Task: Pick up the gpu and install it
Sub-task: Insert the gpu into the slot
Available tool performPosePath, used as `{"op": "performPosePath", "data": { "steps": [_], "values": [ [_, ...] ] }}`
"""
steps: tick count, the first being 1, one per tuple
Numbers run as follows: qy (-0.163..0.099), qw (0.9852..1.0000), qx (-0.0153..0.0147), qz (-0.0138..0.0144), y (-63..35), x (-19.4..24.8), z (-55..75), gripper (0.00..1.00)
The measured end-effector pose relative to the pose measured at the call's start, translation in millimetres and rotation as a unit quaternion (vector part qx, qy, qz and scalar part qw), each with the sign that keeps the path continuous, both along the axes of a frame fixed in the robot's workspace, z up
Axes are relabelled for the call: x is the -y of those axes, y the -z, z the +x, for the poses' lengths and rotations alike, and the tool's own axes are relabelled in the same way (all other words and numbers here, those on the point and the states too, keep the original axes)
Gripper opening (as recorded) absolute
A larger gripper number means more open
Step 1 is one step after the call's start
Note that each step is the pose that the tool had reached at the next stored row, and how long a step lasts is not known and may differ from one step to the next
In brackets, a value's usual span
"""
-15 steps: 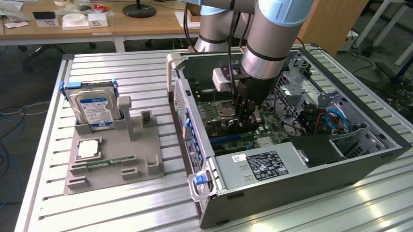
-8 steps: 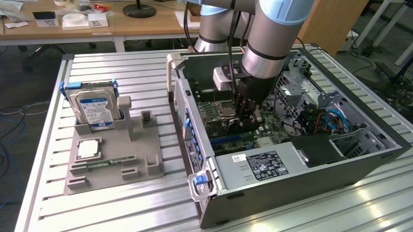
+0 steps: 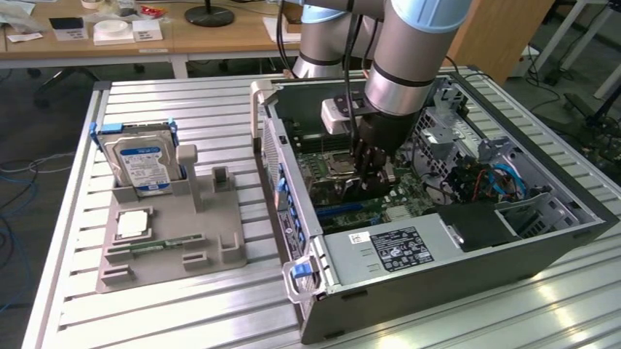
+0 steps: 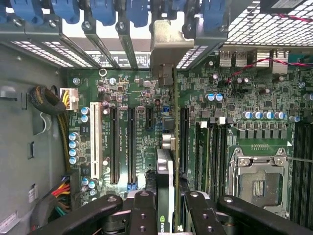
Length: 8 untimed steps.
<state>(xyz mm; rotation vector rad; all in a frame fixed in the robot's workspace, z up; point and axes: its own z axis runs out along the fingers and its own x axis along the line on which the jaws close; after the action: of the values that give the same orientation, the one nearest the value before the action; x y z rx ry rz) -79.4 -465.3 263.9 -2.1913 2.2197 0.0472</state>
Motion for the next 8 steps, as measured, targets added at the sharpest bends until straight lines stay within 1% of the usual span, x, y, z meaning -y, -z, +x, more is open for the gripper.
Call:
{"op": "performPosePath", "data": {
  "steps": [2, 5, 8],
  "values": [
    [0.000, 1.0000, -0.0001, -0.0015, -0.1, 0.1, -0.2, 0.27],
    [0.000, 1.0000, -0.0001, -0.0018, 0.3, 0.0, -1.2, 0.27],
    [0.001, 1.0000, 0.0000, -0.0036, 0.5, 0.0, -1.2, 0.27]
  ]
}}
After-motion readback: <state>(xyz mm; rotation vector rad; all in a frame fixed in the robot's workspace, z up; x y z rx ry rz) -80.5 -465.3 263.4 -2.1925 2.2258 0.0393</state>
